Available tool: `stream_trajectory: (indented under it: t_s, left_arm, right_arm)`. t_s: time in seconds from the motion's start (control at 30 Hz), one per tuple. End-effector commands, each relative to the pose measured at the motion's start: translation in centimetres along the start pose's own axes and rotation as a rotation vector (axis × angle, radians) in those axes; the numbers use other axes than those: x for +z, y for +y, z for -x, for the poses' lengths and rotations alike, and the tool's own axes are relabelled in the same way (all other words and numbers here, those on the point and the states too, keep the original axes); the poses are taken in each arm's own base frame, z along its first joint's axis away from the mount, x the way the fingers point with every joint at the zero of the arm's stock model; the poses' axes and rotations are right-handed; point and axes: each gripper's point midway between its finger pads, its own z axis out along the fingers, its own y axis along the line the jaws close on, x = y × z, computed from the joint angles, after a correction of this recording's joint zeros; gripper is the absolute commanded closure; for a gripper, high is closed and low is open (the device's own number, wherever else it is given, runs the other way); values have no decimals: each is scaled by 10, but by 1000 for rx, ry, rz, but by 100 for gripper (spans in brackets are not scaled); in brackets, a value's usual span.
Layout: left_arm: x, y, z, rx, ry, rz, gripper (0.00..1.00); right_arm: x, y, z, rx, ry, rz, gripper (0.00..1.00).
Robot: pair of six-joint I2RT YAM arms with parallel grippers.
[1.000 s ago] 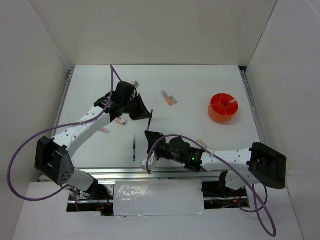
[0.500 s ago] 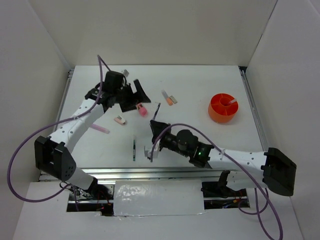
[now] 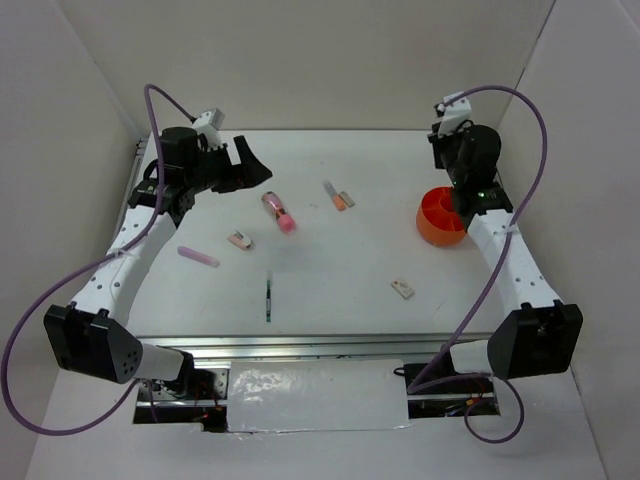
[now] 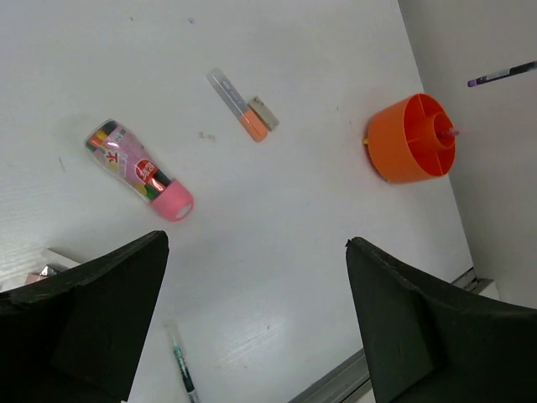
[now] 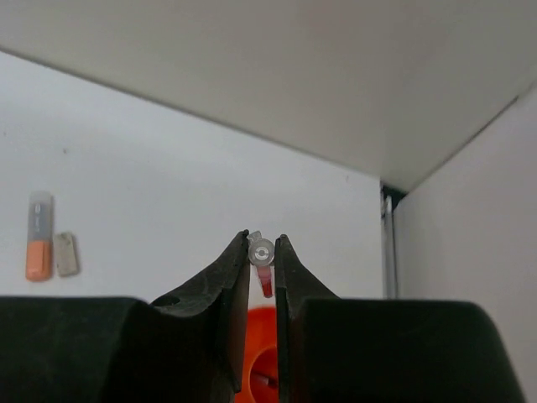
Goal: Sort the stationery into containers
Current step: Place the pen in the storage box.
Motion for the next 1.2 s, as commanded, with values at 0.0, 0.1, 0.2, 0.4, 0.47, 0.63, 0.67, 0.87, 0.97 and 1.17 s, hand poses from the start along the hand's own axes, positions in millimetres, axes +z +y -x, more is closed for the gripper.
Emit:
stream_trajectory:
  t_s: [0.0,0.1,0.2,0.4,0.47,0.63,0.67,0.87,0.97,1.17]
  left_arm:
    - [2,-6,-3,101,-4,-110,1]
    - [6,1,-11,112,17,-104,6]
    - [8,1,-18,131,26,-118,10]
    - [8,9,-34,178,48,-87,13]
    - [8,12,-38,188,54,-82,13]
    - [7,17,-53,213,88,-79,12]
    - [7,19,-54,230,92,-77,11]
    - [-1,13,-67,346,135,-163,9]
    - [-6,6,-79,448,155,-254,9]
    - [-19,9,-127,855,331,-499,17]
  right_arm:
    - [-9,-4,-32,193,118,51,100]
    - [-13,-19,-50,250,158,39,100]
    - [-16,-33,-65,288,172,21,100]
    - [-19,-44,-86,341,217,6,100]
    - [-19,-45,-94,354,236,6,100]
    - [-21,-40,-110,379,270,18,100]
    - [-21,-39,-113,378,274,16,100]
    - [-21,-40,-125,355,281,-5,99]
    - [-20,-40,-131,348,290,-3,82]
    - [-21,-42,-138,350,301,-19,48]
